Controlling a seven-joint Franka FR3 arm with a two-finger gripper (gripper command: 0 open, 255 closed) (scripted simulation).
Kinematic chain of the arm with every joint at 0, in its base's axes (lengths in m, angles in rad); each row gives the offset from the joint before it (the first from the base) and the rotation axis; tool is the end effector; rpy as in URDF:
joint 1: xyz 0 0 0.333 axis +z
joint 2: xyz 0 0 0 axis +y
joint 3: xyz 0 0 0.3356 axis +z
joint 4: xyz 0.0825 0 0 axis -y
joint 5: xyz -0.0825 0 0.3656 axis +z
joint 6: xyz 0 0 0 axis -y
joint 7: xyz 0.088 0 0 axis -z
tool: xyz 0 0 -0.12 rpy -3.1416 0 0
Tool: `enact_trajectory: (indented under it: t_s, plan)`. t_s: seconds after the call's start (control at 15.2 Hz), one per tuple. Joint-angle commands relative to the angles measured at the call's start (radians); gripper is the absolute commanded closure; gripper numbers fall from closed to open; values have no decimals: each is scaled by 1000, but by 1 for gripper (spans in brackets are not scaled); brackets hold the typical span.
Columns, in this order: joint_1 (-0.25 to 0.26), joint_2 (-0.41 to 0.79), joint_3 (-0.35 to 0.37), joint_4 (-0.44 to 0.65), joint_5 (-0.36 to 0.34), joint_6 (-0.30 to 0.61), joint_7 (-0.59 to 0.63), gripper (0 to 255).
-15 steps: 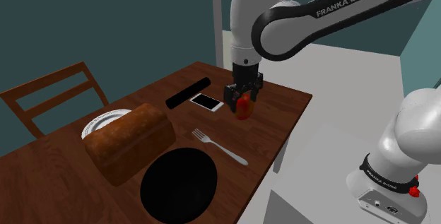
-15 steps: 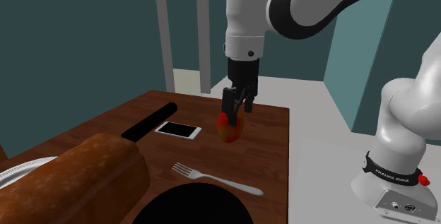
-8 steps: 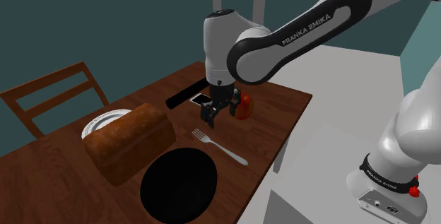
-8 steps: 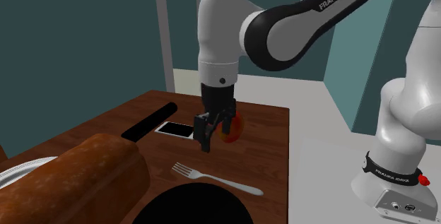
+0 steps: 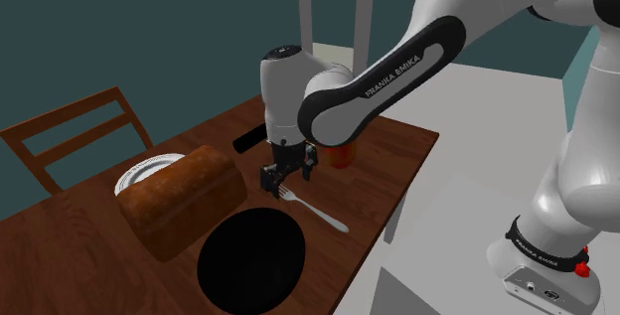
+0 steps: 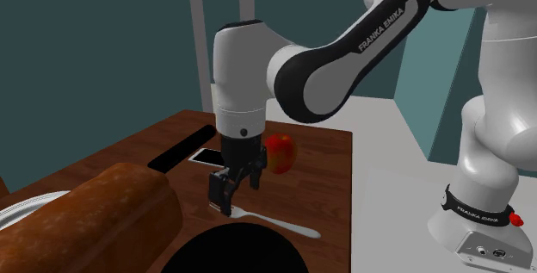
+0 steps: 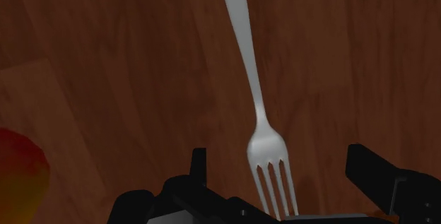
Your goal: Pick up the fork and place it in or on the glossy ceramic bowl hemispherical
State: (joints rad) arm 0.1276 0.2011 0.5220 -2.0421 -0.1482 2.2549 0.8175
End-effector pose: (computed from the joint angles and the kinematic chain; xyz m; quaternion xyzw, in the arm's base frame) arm 0.4661 0.3351 0.3778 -0.9988 0.0436 -0.0214 0.0078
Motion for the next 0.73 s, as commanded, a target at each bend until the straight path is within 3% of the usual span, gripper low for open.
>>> enact_trajectory:
  t_s: [0.0,0.2,0.66]
  plan:
    - [6,23,-4,-2,-17,22,13,0]
    - [13,55,-12,-15,-41,62,30,0]
    - [13,55,-12,-15,-41,62,30,0]
